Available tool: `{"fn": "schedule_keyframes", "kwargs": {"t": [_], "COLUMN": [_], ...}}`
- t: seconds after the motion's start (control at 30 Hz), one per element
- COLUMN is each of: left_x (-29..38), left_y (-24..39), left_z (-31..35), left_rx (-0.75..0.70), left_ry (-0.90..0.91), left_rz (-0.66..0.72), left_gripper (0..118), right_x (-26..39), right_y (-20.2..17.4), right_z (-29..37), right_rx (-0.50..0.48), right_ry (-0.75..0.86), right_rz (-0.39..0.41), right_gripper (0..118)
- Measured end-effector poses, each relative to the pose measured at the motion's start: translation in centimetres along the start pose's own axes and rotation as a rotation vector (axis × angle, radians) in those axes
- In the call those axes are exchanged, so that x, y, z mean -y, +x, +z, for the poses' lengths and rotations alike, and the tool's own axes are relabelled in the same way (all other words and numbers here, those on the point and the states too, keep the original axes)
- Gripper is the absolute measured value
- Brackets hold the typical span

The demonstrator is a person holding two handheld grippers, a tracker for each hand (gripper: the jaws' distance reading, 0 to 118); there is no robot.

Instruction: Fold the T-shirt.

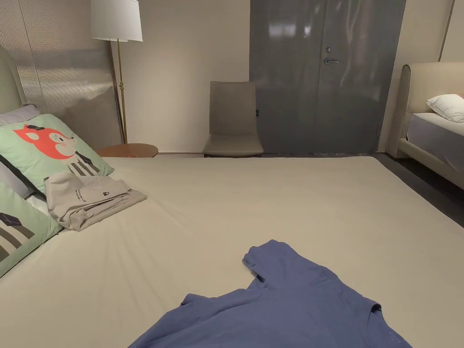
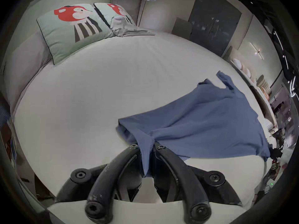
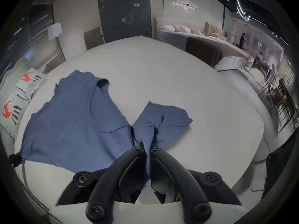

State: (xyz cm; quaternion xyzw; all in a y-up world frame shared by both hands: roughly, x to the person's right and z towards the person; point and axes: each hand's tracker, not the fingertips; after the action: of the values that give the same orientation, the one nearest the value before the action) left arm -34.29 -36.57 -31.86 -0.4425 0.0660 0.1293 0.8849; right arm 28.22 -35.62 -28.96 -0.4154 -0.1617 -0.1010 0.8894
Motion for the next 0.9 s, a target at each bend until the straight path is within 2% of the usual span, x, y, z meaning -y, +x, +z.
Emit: {"fn": "schedule_keyframes", "kwargs": {"t": [0.17,0.23,0.27,0.3,0.33,0.37,0.4,0.53,0.6,0.63,0.67,0.73,0.77,0.8,0.87,0.9], "left_x": [1.2,1.5,1.5,1.6,1.5,1.4,1.2,-0.9,-1.7,-2.1,-2.3,-2.5,-2.6,-2.6,-2.5,-2.5], "left_y": [0.3,0.3,0.3,0.3,0.3,0.6,0.8,2.3,3.4,4.1,4.6,5.5,5.6,5.8,5.9,5.9], "left_z": [-0.3,0.1,0.5,1.0,1.7,2.6,3.5,7.1,8.8,9.8,10.6,11.6,11.5,11.8,11.9,11.8], "left_rx": [-0.022,-0.028,-0.056,-0.068,-0.077,-0.091,-0.108,-0.095,-0.074,-0.066,-0.068,-0.078,-0.081,-0.083,-0.068,-0.064], "left_ry": [0.017,0.041,0.057,0.078,0.111,0.151,0.191,0.341,0.396,0.432,0.465,0.488,0.495,0.505,0.501,0.492], "left_rz": [-0.025,-0.014,-0.003,-0.002,-0.006,-0.005,0.000,0.006,-0.004,-0.016,-0.028,-0.046,-0.047,-0.047,-0.056,-0.053], "left_gripper": [4,8,19,47,71,91,108,110,105,97,80,25,6,1,1,1], "right_x": [0.7,0.6,0.4,0.2,-0.1,-0.4,-0.8,-3.7,-4.8,-5.2,-5.6,-6.0,-6.1,-6.1,-5.9,-5.9], "right_y": [-0.1,-0.4,-0.7,-0.8,-0.8,-0.8,-1.0,-3.1,-4.5,-5.2,-5.9,-7.5,-8.4,-9.1,-10.3,-10.7], "right_z": [-0.4,-0.2,0.1,0.5,1.1,2.0,3.0,6.8,8.5,9.3,9.8,10.9,11.2,11.2,11.4,11.2], "right_rx": [0.014,0.039,0.096,0.133,0.146,0.137,0.127,0.076,0.032,0.006,-0.023,-0.064,-0.055,-0.055,-0.066,-0.089], "right_ry": [0.000,0.004,0.000,0.014,0.047,0.104,0.163,0.348,0.423,0.469,0.506,0.556,0.570,0.583,0.596,0.593], "right_rz": [0.019,0.065,0.102,0.125,0.133,0.122,0.112,0.086,0.066,0.057,0.061,0.090,0.103,0.122,0.136,0.149], "right_gripper": [6,13,27,56,78,96,105,104,103,99,91,52,30,10,2,1]}}
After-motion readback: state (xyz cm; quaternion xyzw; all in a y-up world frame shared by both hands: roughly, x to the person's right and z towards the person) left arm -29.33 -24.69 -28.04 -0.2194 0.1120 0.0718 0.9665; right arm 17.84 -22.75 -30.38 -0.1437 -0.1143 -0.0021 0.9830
